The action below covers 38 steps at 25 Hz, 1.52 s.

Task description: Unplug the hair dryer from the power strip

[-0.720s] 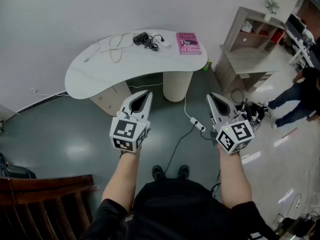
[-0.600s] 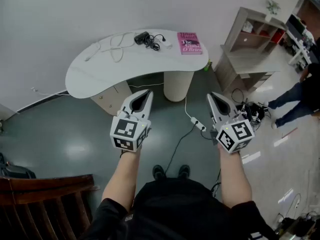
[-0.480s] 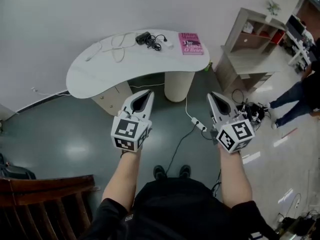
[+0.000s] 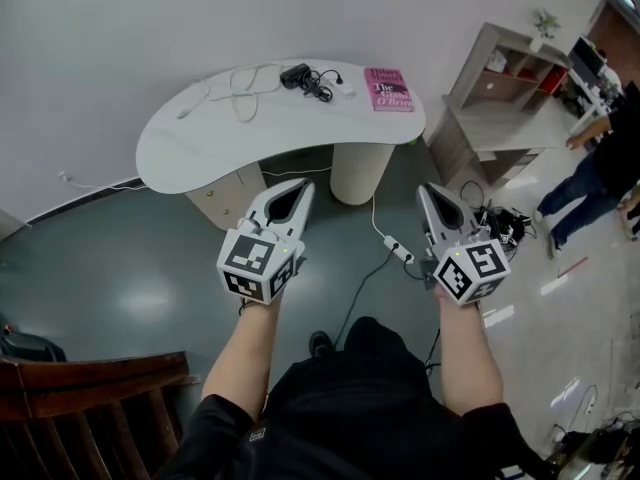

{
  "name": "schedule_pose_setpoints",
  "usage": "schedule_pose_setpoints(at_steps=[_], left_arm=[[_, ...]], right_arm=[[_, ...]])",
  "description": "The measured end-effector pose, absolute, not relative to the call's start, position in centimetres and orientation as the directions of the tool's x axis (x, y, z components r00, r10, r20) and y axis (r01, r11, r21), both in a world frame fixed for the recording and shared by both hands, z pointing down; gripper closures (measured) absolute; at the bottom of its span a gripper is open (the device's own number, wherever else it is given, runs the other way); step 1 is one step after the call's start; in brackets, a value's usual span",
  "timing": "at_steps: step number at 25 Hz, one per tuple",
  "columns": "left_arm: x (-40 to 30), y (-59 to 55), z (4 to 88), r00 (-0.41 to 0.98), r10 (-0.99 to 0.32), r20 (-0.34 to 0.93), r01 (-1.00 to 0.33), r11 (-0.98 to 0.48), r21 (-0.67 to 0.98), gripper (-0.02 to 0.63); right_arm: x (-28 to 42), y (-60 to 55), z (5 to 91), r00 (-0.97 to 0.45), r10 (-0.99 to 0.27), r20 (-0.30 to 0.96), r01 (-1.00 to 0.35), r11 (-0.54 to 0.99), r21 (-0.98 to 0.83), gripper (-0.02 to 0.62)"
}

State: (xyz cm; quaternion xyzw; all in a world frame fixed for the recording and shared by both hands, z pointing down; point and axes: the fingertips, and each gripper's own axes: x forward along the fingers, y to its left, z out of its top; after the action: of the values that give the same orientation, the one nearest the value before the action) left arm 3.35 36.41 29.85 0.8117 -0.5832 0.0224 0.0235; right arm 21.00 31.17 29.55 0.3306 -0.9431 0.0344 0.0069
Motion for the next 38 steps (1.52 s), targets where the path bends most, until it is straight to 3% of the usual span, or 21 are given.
schedule_pose_setpoints(at_steps=[4, 13, 23, 29, 34, 38], left_arm=[[2.9, 36.0, 30.0, 0.324, -0.943, 0.073, -0.943, -0.328, -0.049, 0.594], [1.7, 32.0, 32.2, 0.378, -0.919, 0.111, -0.925, -0.379, 0.015, 0.592], [-0.5, 21.4, 30.6, 0.406, -0.913, 0.042, -0.913, -0.407, -0.022, 0.594], [-2.0, 14.5, 30.0, 0.405, -0.911, 0.074, -0.914, -0.401, 0.062, 0.594], [-2.8, 9.6, 29.7, 0.359, -0.928, 0.102, -0.928, -0.366, -0.068, 0.594], [-3.7, 6.7, 29.9, 0.385, -0.919, 0.086, -0.923, -0.383, 0.04, 0.594]], right_arm=[[20.3, 30.6, 29.5, -0.78, -0.625, 0.038, -0.626, 0.776, -0.074, 0.56], [17.1, 25.8, 30.3, -0.803, -0.595, 0.023, -0.593, 0.797, -0.113, 0.56], [13.2, 14.3, 31.2, -0.827, -0.562, 0.012, -0.558, 0.818, -0.139, 0.56], [11.6, 6.9, 31.3, -0.838, -0.546, 0.005, -0.539, 0.826, -0.164, 0.56], [11.0, 2.9, 30.9, -0.846, -0.533, 0.002, -0.527, 0.835, -0.158, 0.56], [10.1, 0.9, 30.9, -0.845, -0.535, 0.015, -0.53, 0.833, -0.157, 0.56]])
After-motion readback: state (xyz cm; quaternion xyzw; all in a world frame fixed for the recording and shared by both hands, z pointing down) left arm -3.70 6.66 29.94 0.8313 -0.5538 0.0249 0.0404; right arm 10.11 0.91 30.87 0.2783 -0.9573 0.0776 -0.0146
